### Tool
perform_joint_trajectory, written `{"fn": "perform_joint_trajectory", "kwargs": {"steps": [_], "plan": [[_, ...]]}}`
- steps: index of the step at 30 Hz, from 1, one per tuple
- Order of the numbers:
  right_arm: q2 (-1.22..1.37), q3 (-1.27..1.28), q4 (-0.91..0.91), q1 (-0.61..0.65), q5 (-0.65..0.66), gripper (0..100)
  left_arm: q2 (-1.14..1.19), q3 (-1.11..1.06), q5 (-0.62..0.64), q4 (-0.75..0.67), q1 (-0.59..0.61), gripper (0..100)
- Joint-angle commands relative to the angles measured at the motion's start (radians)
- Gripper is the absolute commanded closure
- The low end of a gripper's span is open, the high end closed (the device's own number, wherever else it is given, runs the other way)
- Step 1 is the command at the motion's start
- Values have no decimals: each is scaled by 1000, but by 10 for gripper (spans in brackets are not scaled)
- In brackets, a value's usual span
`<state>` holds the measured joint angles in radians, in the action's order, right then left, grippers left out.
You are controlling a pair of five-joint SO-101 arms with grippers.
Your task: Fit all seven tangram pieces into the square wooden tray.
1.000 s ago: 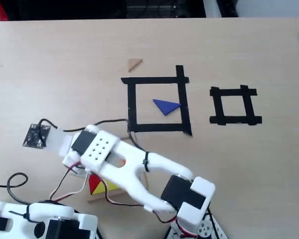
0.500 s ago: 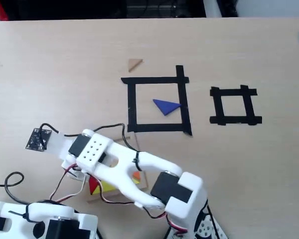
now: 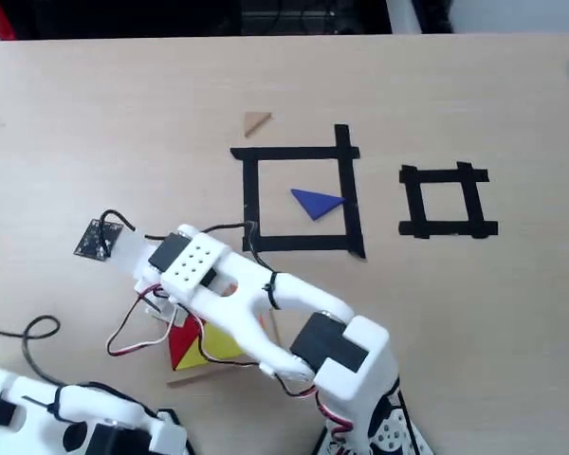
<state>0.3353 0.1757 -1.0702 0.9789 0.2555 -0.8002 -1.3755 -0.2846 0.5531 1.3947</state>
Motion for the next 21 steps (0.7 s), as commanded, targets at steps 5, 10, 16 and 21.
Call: {"fn": "perform_joint_trajectory", "kwargs": {"steps": [5, 10, 16, 21], "plan": [[-156, -67, -81, -9, 11, 987, -15, 77, 5, 155, -300, 970], [-369, -101, -226, -58, 81, 987, -15, 219, 5, 249, -455, 970], [-615, -41, -299, -400, 89, 987, -6, 383, 9, 488, -872, 970], [-797, 139, -293, -621, 52, 987, -5, 366, 75, 503, -1276, 970]]}}
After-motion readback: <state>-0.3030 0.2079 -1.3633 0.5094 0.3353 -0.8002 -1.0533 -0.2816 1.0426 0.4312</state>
